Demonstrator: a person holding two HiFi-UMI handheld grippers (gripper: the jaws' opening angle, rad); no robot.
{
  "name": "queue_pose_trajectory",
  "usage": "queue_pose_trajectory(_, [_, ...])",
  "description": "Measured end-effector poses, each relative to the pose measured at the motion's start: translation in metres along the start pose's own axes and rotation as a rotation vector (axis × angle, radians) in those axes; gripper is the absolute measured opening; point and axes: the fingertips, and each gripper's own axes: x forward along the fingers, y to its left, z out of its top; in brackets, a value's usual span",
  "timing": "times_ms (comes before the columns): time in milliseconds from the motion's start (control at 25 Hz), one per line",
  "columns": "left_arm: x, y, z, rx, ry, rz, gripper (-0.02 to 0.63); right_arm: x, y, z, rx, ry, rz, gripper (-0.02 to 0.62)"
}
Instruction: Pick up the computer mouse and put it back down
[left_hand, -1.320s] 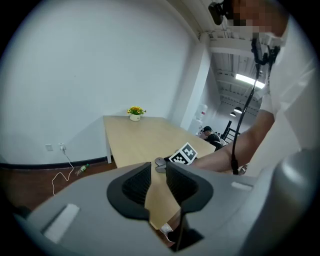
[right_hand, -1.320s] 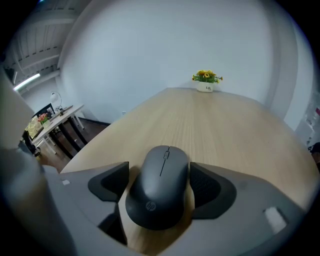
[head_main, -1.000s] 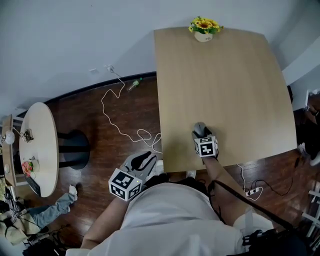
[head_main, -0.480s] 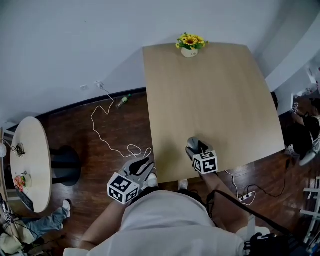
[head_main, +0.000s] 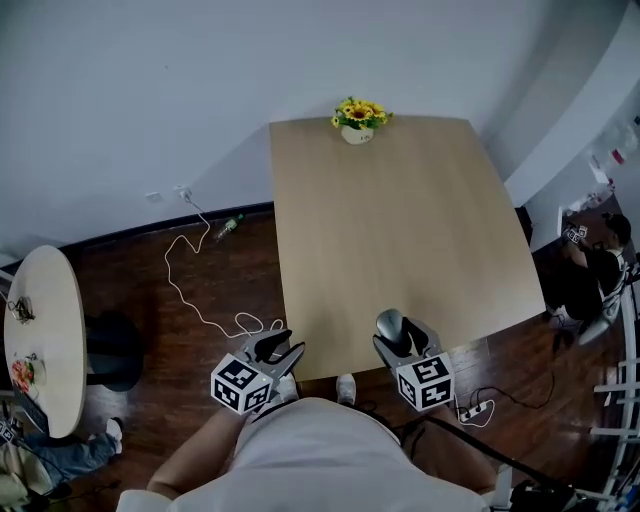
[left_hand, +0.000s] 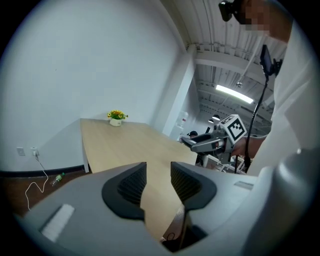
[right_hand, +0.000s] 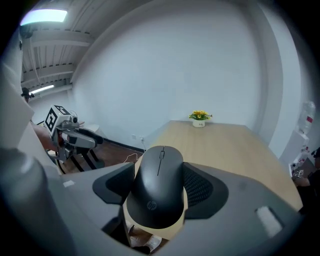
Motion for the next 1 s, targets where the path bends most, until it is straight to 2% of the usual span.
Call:
queue_pose_trajectory(400, [0.006, -0.01, 0.01, 0.067, 0.011, 0.001, 0.123, -0.036, -0.008, -0.008, 0.012, -0.026, -0.048, 0.302])
queue_pose_trajectory(640, [0.008, -0.013, 0.016, 0.059, -0.003, -0.009, 0.146, -0.031, -0.012, -0.005, 0.014, -0.034, -0.044, 0.302])
queue_pose_trajectory(1000, [0.005, -0.01, 0.016, 0.044, -0.014, 0.0, 0.146, -0.017, -0.021, 0.001, 0.012, -0.032, -0.028, 0.302])
